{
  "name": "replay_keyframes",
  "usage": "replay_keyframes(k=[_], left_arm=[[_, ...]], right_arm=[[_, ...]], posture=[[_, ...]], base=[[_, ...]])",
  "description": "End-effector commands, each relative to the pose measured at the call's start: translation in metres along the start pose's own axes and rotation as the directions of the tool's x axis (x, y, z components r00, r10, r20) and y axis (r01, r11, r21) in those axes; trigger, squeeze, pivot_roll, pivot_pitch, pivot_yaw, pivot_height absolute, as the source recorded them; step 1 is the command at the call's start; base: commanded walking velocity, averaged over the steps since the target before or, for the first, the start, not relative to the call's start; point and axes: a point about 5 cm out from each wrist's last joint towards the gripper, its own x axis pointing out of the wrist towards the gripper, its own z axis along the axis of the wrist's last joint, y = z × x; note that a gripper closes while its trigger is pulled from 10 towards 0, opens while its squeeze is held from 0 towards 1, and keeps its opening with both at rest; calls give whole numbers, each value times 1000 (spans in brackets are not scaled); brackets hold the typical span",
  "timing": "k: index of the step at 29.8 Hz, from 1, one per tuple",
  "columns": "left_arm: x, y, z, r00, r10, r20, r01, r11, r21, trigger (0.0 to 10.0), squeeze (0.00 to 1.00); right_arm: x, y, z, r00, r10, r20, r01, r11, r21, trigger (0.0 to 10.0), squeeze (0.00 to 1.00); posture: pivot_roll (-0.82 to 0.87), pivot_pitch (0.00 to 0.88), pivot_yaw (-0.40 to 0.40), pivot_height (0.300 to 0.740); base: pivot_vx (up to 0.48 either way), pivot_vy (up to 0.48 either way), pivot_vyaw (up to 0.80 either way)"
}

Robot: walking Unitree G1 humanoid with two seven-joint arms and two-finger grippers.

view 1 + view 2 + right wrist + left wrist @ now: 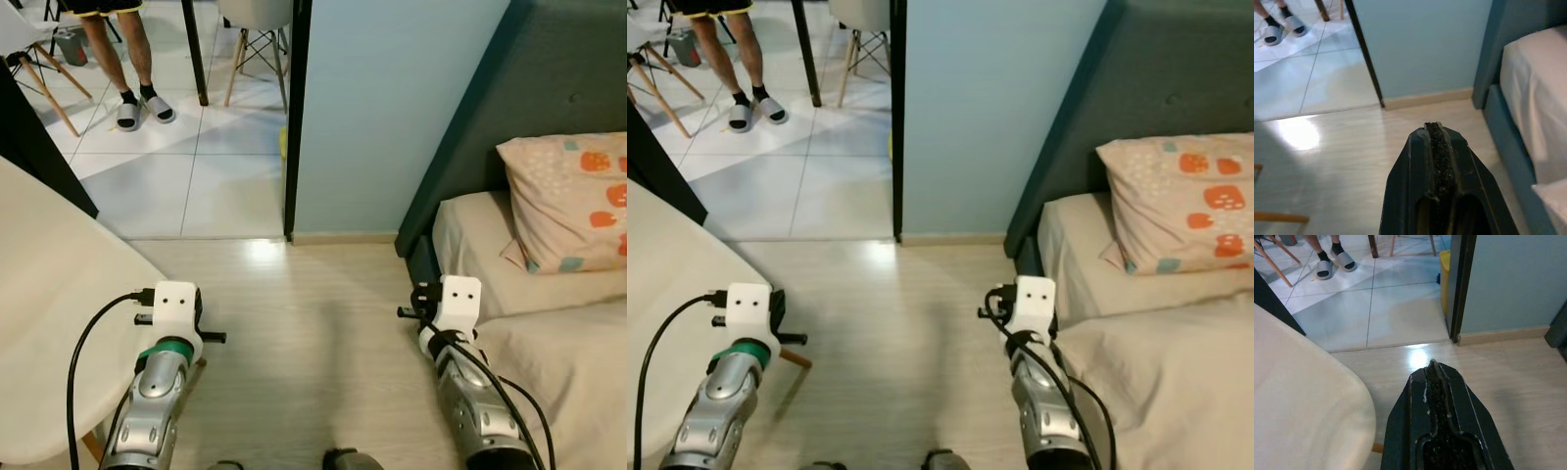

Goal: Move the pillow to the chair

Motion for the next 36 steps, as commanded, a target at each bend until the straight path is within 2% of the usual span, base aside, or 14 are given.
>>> replay_keyframes(k=[1, 4, 6, 11, 15, 18, 20, 23, 28, 29, 32, 36], left_arm=[[-1, 9, -5, 999, 43, -30, -43, 999, 3, 10000, 0], [0, 12, -5, 998, 59, -25, -59, 998, 12, 10000, 0], [-1, 11, -7, 998, 60, -29, -59, 998, 20, 10000, 0], [0, 4, -9, 999, 36, -33, -36, 999, 22, 10000, 0], [1, -8, -9, 999, 2, -36, -1, 999, 53, 10000, 0], [1, -11, -10, 999, -5, -35, 7, 998, 55, 10000, 0], [1, -10, -9, 999, -6, -33, 7, 999, 45, 10000, 0], [2, -7, -7, 999, -8, -32, 10, 999, 46, 10000, 0], [5, 1, -6, 999, -10, -31, 12, 998, 64, 10000, 0], [3, 7, -7, 999, 7, -35, -4, 998, 67, 10000, 0], [-1, 11, -9, 999, 17, -39, -15, 998, 66, 10000, 0], [-2, 10, -9, 999, 24, -37, -22, 998, 64, 10000, 0]], right_arm=[[1, 5, -11, 998, 13, -61, -14, 1000, -11, 10000, 0], [3, 8, -17, 997, 6, -81, -11, 998, -57, 10000, 0], [3, 11, -14, 998, -7, -55, 2, 996, -89, 10000, 0], [3, 13, -9, 1000, 1, -26, -4, 995, -102, 10000, 0], [2, 18, -14, 993, 58, -103, -75, 982, -173, 10000, 0], [4, 19, -17, 989, 61, -132, -84, 981, -173, 10000, 0], [5, 20, -17, 987, 58, -153, -83, 982, -167, 10000, 0], [5, 24, -19, 984, 51, -169, -87, 973, -216, 10000, 0], [3, 32, -23, 992, 26, -125, -46, 987, -155, 10000, 0], [1, 36, -27, 992, 23, -122, -38, 992, -123, 10000, 0], [-3, 35, -31, 991, 10, -133, -33, 984, -174, 10000, 0], [-5, 32, -34, 991, 23, -131, -46, 984, -170, 10000, 0]], posture=[[39, 93, -24, 740], [30, 98, -19, 740], [18, 83, -8, 740], [13, 83, 7, 740], [22, 83, -3, 740], [11, 73, 6, 740], [12, 64, 19, 740], [14, 57, 39, 740], [40, 41, 76, 740], [38, 36, 84, 740], [45, 31, 65, 740], [61, 23, 55, 740]], base=[[0, 0, 0], [0, 0, 0], [0, 0, 0], [0, 0, 0], [0, 0, 0], [0, 0, 0], [0, 0, 0], [0, 0, 0], [0, 0, 0], [0, 0, 0], [0, 0, 0], [0, 0, 0]])
